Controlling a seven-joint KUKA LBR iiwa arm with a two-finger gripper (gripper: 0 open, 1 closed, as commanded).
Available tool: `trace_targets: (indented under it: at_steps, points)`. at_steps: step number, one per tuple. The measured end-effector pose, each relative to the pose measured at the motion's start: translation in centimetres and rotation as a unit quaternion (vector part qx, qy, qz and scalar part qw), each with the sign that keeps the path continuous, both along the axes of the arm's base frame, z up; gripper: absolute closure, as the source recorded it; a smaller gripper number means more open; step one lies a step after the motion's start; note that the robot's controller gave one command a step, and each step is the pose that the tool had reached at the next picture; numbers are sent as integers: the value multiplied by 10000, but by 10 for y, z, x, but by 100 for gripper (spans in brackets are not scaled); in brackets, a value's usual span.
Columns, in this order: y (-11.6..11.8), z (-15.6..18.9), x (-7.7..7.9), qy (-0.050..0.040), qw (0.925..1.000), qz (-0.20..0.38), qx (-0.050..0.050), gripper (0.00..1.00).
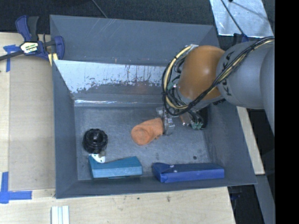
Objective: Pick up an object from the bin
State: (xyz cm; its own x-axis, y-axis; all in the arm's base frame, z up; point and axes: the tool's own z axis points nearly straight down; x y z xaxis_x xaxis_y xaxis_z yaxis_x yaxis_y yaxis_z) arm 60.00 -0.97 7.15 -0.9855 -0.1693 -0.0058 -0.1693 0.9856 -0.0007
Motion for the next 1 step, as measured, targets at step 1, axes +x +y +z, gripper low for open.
trace_targets:
  at_steps: [1]
  points:
    - [-15,200,-15,24,10000,-3,-2,100]
